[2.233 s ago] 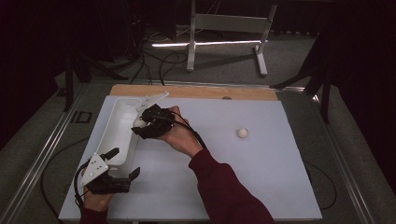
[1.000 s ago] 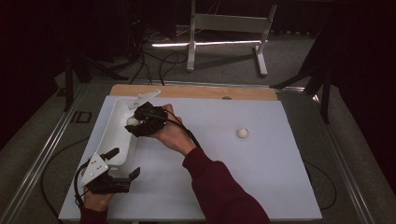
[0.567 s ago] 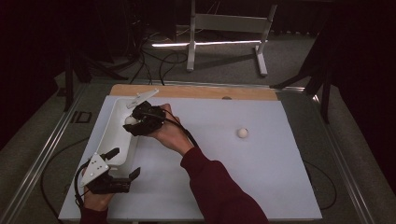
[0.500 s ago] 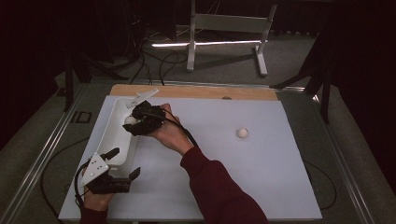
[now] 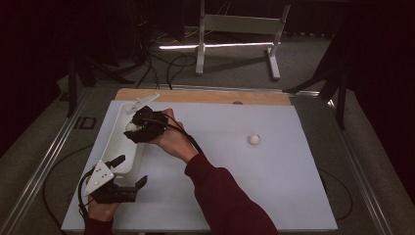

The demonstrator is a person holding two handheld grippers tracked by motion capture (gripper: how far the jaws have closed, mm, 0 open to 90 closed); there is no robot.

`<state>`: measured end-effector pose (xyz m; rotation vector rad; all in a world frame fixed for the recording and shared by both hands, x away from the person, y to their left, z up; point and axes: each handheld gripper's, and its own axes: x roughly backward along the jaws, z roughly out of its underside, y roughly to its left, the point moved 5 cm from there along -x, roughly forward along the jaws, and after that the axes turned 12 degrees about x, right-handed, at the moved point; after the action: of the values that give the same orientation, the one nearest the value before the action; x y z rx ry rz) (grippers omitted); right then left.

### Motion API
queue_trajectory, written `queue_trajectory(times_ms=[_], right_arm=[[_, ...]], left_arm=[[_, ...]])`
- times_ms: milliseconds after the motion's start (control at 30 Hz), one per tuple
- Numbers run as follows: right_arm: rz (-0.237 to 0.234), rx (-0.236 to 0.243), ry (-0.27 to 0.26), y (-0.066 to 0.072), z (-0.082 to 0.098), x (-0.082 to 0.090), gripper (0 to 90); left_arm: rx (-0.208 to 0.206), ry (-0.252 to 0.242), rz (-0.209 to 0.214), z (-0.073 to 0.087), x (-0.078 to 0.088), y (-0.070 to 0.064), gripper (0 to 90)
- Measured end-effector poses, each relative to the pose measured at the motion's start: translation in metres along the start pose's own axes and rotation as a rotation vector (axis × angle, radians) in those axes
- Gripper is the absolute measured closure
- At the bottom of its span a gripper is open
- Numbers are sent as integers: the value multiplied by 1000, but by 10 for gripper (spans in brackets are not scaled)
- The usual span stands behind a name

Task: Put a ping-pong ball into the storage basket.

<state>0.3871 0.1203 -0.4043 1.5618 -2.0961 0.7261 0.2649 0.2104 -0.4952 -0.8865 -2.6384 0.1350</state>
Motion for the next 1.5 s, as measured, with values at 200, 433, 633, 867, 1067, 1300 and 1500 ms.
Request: queue_trajectory(times_ms=[200,433,633,867,1067,1300,1500], right_arm=[[-1,-3,1,0,0,-2,506],[2,-3,4,0,0,-7,505],[-7,0,3,3,-5,-11,505],[-11,5,-3,6,-9,-14,502],[-14,6,-8,9,-12,-16,501],[-22,4,-12,11,-15,-18,500],[-17,-7,-17,9,-17,-19,434]], left_arm=[[1,-2,1,0,0,0,3],[3,-3,6,0,0,-1,3],[1,-3,6,0,0,0,3],[2,-6,6,0,0,0,3],[1,-8,6,-1,1,0,3],[1,-7,6,-1,1,0,3],[2,-6,7,-1,1,0,3]])
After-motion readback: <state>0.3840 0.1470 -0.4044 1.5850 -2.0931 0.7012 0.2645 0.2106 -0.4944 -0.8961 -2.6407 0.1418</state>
